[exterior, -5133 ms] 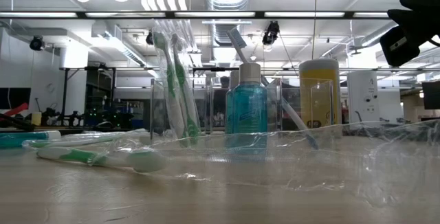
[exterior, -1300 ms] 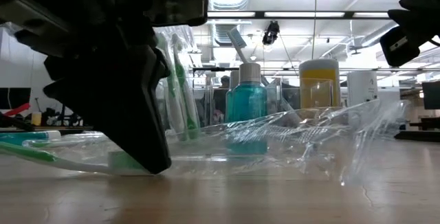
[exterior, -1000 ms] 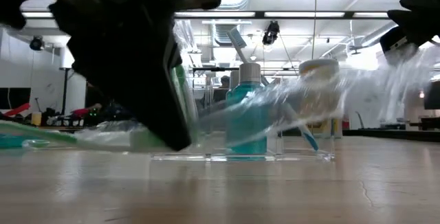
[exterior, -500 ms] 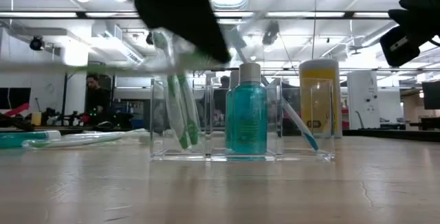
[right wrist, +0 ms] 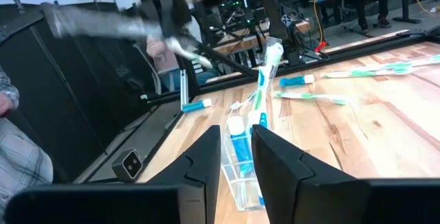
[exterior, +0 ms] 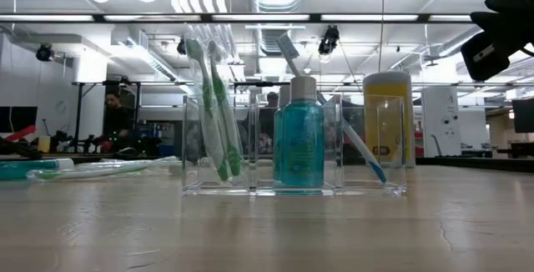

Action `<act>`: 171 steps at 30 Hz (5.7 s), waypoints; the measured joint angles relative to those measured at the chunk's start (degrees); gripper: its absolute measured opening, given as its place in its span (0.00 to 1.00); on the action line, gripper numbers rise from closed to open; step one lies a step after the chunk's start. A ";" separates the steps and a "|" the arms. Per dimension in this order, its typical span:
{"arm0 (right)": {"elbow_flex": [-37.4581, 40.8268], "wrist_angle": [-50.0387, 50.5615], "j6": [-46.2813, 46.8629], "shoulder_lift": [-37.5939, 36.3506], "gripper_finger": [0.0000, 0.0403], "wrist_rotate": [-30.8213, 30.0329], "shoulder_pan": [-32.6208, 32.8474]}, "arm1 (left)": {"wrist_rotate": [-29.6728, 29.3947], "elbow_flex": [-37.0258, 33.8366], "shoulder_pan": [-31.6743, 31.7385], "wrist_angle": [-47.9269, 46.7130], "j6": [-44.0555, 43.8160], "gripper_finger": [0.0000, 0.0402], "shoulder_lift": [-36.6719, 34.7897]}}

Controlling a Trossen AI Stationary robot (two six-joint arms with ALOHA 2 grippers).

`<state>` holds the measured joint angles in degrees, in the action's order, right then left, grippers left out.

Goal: Pick & Place toothbrushing station
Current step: Put the green toothbrush into the transparent organizer

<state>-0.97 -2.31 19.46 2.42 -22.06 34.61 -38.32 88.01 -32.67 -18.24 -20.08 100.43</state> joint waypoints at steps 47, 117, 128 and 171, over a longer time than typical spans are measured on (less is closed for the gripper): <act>0.00 0.00 0.00 0.00 0.21 0.01 0.00 | 14.95 -45.35 8.60 91.43 20.28 0.00 -9.64; 0.00 0.00 -0.01 0.00 0.17 0.01 0.00 | 15.27 -52.20 6.80 91.18 -0.12 0.01 0.48; 0.00 0.00 0.00 0.00 0.21 0.00 0.00 | 15.25 -49.17 6.60 86.52 2.99 0.01 0.48; 0.00 0.00 0.00 0.00 0.17 0.01 0.02 | 2.10 -44.39 1.58 84.31 13.73 0.01 -3.15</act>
<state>-0.97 -2.31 19.46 2.42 -22.05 34.63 -36.22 43.62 -31.09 66.07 -6.35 97.28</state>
